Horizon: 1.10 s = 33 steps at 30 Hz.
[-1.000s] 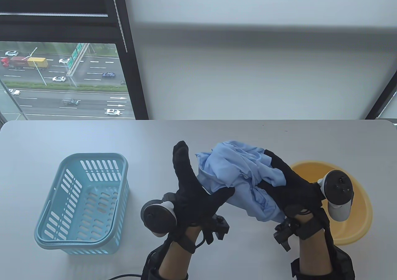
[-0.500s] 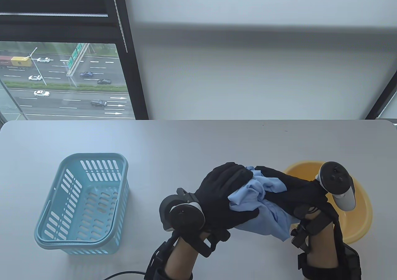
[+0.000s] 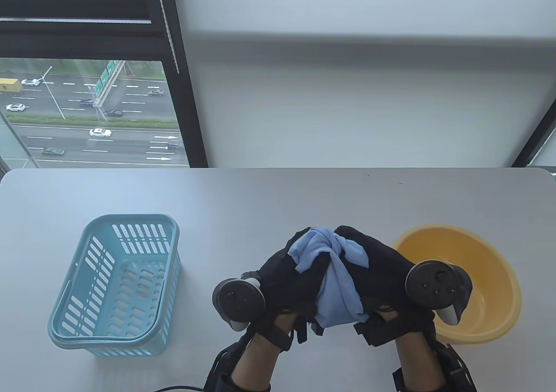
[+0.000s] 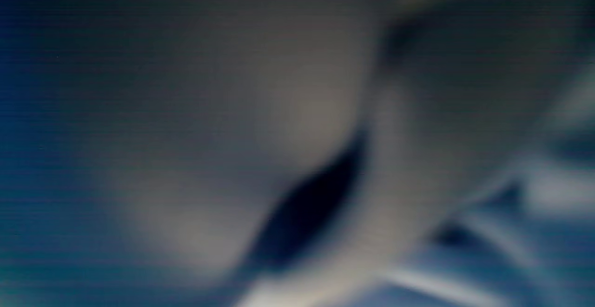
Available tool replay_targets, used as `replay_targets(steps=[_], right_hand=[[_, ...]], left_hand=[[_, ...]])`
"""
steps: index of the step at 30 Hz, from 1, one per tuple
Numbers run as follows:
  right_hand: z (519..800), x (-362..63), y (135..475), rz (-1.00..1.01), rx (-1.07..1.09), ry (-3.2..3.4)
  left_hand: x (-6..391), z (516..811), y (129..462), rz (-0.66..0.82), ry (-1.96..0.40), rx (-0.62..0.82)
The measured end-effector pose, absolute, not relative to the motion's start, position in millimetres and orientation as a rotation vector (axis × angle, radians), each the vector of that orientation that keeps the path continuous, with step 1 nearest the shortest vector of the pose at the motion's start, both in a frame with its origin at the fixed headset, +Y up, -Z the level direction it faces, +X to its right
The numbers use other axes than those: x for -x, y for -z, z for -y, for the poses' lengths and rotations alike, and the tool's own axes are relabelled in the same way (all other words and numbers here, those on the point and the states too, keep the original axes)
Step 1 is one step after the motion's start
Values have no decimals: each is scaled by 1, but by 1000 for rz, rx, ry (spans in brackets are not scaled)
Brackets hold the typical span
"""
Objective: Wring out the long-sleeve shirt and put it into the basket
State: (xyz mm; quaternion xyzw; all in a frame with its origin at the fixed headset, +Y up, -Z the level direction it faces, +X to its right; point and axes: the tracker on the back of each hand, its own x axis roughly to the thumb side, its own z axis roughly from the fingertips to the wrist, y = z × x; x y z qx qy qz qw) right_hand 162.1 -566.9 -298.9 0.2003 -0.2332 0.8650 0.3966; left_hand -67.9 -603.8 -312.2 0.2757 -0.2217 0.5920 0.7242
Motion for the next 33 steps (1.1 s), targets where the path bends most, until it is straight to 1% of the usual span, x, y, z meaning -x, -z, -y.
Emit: replay_targets(steps=[3,6,12,16,18,22,29,32,33], right_hand=[[571,-153,297,730,-504,-2209],[573,-148,296,793,-518,-2268],[577,-139,295,894,-526,-2389],[577,-131,292,1012,-559,-2481],[577,-125,290,1042,-573,-2546],[577,-117,288,1097,-619,-2632],[576,-112,284,1145,-642,-2661],[577,-108,284,1193,-667,-2668],[578,-107,284,1207,-665,-2677]], left_hand=[[71,612,318,414,-1392,-525],[71,626,325,326,-1506,-400],[68,652,342,241,-1662,-172],[65,666,349,207,-1748,-45],[64,673,353,185,-1791,42],[63,685,360,189,-1858,194],[59,693,365,195,-1905,326],[57,700,372,226,-1958,432],[58,701,372,232,-1963,445]])
